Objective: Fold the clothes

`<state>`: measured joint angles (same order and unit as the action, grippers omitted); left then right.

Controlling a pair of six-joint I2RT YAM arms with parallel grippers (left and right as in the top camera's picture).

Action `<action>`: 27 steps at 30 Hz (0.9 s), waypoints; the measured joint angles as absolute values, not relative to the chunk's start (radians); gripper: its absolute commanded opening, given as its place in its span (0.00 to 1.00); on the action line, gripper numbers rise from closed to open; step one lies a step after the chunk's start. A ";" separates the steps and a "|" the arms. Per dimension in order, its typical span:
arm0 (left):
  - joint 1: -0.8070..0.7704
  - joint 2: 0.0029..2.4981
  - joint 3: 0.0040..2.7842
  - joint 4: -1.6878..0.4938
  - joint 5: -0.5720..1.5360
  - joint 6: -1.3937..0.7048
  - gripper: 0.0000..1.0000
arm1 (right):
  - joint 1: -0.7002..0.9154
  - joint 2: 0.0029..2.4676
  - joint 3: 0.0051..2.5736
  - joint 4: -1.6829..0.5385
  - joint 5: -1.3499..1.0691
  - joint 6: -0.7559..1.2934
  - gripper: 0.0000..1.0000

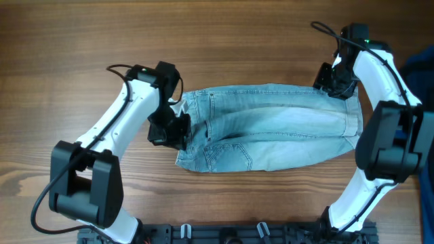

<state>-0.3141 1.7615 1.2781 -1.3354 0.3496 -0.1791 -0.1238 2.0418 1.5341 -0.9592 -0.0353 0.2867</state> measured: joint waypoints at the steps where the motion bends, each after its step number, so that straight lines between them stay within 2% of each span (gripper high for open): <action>1: -0.326 1.761 1.278 -1.344 0.350 -0.179 0.04 | -0.129 2.049 1.534 -0.949 -0.035 0.286 0.71; 4: -0.359 1.761 1.278 -1.381 0.350 -0.192 0.04 | -0.165 2.051 1.534 -0.918 -0.036 0.288 0.79; 11: -0.493 1.744 1.278 -1.442 0.353 -0.213 0.04 | -0.257 2.054 1.534 -0.857 -0.052 0.303 0.75; 14: -0.577 1.705 1.278 -1.466 0.353 -0.217 0.04 | -0.252 2.069 1.534 -0.827 -0.073 0.321 0.66; 16: -0.641 1.666 1.278 -1.472 0.353 -0.228 0.04 | -0.252 2.094 1.534 -0.818 -0.083 0.336 0.55; 19: -0.736 1.615 1.278 -1.488 0.353 -0.247 0.04 | -0.252 2.131 1.534 -0.818 -0.089 0.355 0.29; 21: -0.789 1.588 1.278 -1.495 0.349 -0.258 0.06 | -0.252 2.134 1.534 -0.819 -0.089 0.362 0.17; 24: -0.846 1.550 1.278 -1.502 0.232 -0.405 0.33 | -0.252 2.134 1.534 -0.827 -0.094 0.364 0.07; 25: -0.841 1.539 1.278 -1.507 0.169 -0.463 0.53 | -0.252 2.134 1.534 -0.828 -0.097 0.366 0.06; 27: -0.800 1.518 1.277 -1.483 0.054 -0.577 0.74 | -0.252 2.134 1.534 -0.829 -0.105 0.355 0.05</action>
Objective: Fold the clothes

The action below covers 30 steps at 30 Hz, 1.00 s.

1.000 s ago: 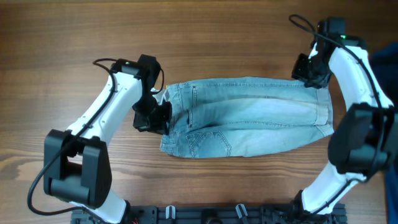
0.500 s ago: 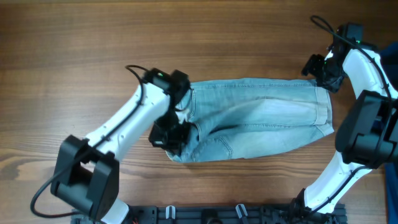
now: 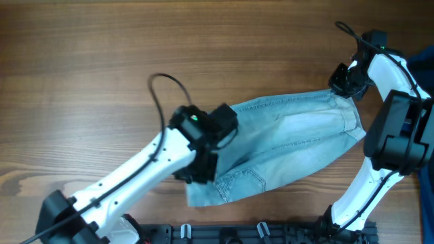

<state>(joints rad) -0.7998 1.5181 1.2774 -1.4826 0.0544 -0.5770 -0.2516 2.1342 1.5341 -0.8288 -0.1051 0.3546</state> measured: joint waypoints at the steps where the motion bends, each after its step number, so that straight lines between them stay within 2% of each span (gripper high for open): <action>1: -0.761 1.510 1.277 -1.451 0.006 -0.622 0.78 | -0.252 2.134 1.534 -0.828 -0.119 0.337 0.05; 4: -0.660 1.507 1.277 -1.370 -0.071 -0.681 0.78 | -0.252 2.134 1.534 -0.828 -0.141 0.311 0.05; 6: -0.584 1.507 1.277 -1.301 -0.089 -0.695 0.74 | -0.252 2.134 1.534 -0.829 -0.158 0.290 0.18; 9: -0.493 1.524 1.276 -1.190 -0.046 -0.661 0.72 | -0.252 2.134 1.534 -0.833 -0.192 0.264 0.27; 17: -0.288 1.790 1.267 -1.032 0.113 -0.555 0.72 | -0.252 2.134 1.534 -0.848 -0.229 0.254 0.32; 21: -0.265 1.916 1.267 -0.971 0.209 -0.471 0.65 | -0.252 2.134 1.534 -0.851 -0.233 0.251 0.33; 23: -0.263 1.967 1.265 -0.959 0.274 -0.431 0.54 | -0.252 2.134 1.534 -0.852 -0.236 0.251 0.32; 25: -0.263 1.984 1.265 -0.957 0.308 -0.397 0.20 | -0.252 2.134 1.534 -0.859 -0.236 0.249 0.33; 26: -0.261 1.985 1.264 -0.958 0.316 -0.384 0.08 | -0.252 2.134 1.534 -0.862 -0.236 0.248 0.33; 27: -0.260 1.986 1.264 -0.961 0.321 -0.381 0.04 | -0.252 2.134 1.534 -0.865 -0.236 0.248 0.33; 30: -0.260 1.986 1.264 -0.969 0.337 -0.362 0.04 | -0.252 2.134 1.534 -0.868 -0.236 0.247 0.31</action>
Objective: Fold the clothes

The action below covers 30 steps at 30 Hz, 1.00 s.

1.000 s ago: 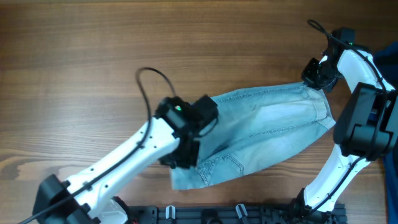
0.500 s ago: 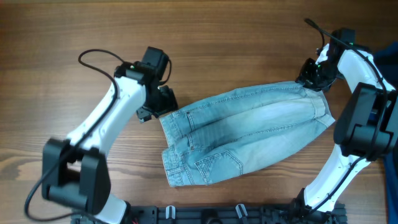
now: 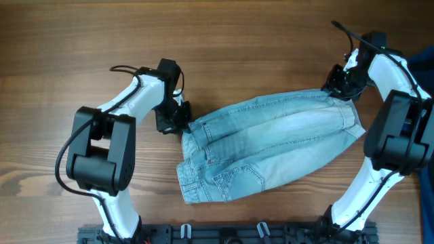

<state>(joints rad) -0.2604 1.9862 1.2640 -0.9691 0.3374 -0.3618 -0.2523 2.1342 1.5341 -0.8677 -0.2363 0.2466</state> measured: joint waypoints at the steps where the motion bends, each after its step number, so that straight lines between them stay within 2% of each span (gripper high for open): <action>1: -0.260 1.986 1.264 -0.974 0.340 -0.358 0.04 | -0.252 2.134 1.534 -0.868 -0.236 0.244 0.31; 3: -0.253 1.986 1.264 -0.996 0.347 -0.349 0.04 | -0.252 2.134 1.534 -0.870 -0.240 0.233 0.30; 7: -0.222 1.963 1.264 -1.021 0.361 -0.336 0.04 | -0.252 2.134 1.534 -0.859 -0.259 0.174 0.04; 16: -0.143 1.718 1.297 -1.031 0.364 -0.255 0.04 | -0.252 2.066 1.533 -0.836 -0.435 0.111 0.04; 24: -0.145 1.340 1.501 -1.039 0.364 -0.175 0.04 | -0.287 1.461 1.546 -0.801 -0.491 0.262 0.04; 30: -0.211 1.092 1.507 -1.055 0.359 -0.144 0.04 | -0.287 1.234 1.547 -0.835 -0.490 0.353 0.04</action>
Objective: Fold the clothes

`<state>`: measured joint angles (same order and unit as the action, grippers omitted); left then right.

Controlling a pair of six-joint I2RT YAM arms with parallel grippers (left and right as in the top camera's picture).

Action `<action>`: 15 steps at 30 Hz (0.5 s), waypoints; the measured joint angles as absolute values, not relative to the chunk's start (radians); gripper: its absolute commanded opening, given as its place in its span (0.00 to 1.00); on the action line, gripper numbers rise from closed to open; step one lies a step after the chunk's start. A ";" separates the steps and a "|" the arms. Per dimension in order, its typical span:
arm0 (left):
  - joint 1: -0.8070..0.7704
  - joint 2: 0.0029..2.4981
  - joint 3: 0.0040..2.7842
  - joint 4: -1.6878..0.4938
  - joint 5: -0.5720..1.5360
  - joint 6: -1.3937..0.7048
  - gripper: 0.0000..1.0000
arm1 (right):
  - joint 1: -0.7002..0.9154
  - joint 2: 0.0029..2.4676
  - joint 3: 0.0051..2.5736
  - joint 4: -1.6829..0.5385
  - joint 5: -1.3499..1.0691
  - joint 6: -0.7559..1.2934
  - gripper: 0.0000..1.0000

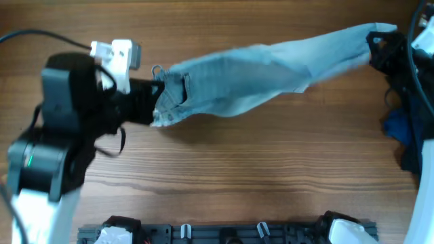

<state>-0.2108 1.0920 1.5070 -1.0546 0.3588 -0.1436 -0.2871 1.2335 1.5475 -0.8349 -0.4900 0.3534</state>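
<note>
A pair of light blue jeans (251, 71) hangs stretched in the air above the wooden table, spanning between both arms. My left gripper (157, 102) is shut on the waistband end at the left, raised close to the overhead camera. My right gripper (375, 42) is shut on the leg-hem end at the upper right. The jeans sag slightly in the middle and run upward to the right.
A dark blue garment (405, 135) lies at the right edge of the wooden table (237, 176). The black arm-base rail (224, 234) runs along the front edge. The left arm's large body (61, 135) covers the left side of the view.
The jeans lay flat on the table with the grippers at their two ends. Now both arms are raised and the jeans hang stretched between them, off the table.
At first the jeans lay flat and level with a gripper at each end. Then the left arm lay across the waist end and the jeans were skewed. Then they lay diagonal with the left gripper at the waistband. Now they hang lifted between both grippers.
</note>
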 measured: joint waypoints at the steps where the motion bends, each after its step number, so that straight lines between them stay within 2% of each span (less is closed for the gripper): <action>1: -0.233 1.056 1.514 -1.055 0.354 -0.142 0.04 | -0.287 1.206 1.547 -0.838 -0.490 0.362 0.04; 5: -0.330 0.928 1.629 -1.082 0.300 -0.135 0.04 | -0.287 1.107 1.573 -0.914 -0.490 0.382 0.04; 9: -0.358 0.869 1.816 -1.142 0.253 -0.116 0.04 | -0.287 1.084 1.767 -1.076 -0.472 0.393 0.04; 15: -0.360 0.860 1.979 -1.245 0.022 -0.105 0.04 | -0.287 1.060 1.979 -1.168 -0.425 0.393 0.04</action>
<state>-0.3603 0.8604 1.9785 -1.2449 0.0223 -0.1051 -0.2871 1.0595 1.9785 -1.1683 -0.4252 0.3927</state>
